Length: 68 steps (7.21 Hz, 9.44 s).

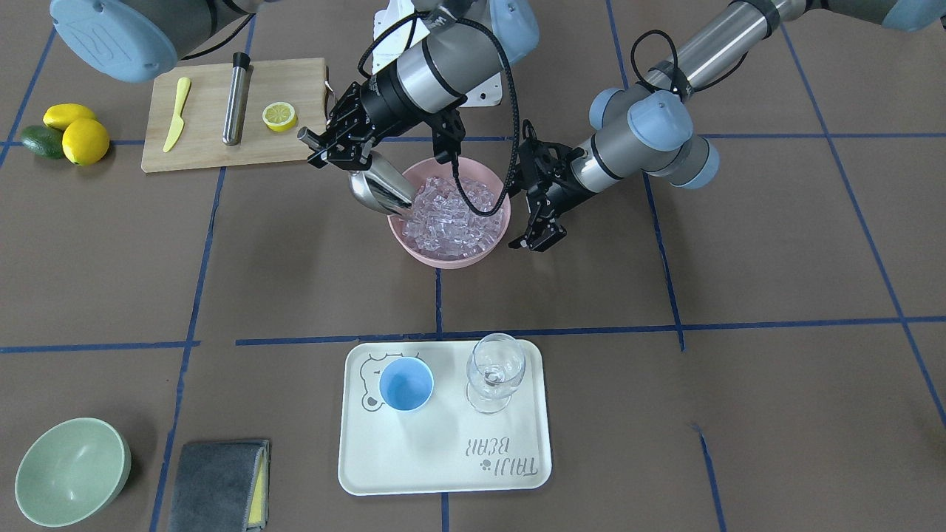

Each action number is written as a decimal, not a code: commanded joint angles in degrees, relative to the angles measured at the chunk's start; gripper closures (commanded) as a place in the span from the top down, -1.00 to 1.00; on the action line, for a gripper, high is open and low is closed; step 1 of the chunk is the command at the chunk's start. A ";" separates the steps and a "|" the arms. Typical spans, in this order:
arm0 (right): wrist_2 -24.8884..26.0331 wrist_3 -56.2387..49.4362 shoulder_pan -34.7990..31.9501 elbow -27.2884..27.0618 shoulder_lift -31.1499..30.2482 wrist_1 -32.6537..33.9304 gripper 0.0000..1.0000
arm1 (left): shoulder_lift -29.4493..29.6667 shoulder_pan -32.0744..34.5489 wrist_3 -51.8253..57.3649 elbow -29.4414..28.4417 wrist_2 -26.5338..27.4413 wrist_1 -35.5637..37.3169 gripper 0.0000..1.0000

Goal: Put ice in cup with scoop

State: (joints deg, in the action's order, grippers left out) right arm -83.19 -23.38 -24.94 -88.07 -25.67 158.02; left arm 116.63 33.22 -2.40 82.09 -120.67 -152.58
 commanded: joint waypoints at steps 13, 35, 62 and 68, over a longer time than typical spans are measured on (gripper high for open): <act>1.11 -0.53 1.65 2.73 -0.52 -5.17 -1.00 | -0.09 0.09 0.12 0.00 0.00 -0.09 1.00; -18.49 0.70 -5.64 -11.68 -26.44 -55.97 -1.00 | -0.17 1.05 -0.06 0.53 0.00 -0.44 1.00; -34.14 17.05 -25.43 -5.62 -15.82 -30.75 -1.00 | -17.57 44.74 0.21 12.57 -7.74 36.03 1.00; -33.96 17.05 -22.43 1.56 -11.79 -27.59 -1.00 | -15.48 47.54 0.21 17.92 -8.00 49.54 1.00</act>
State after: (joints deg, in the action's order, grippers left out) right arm -117.22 -6.26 -47.57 -89.43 -39.31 129.83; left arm 99.81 79.52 -2.23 98.53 -128.59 -107.46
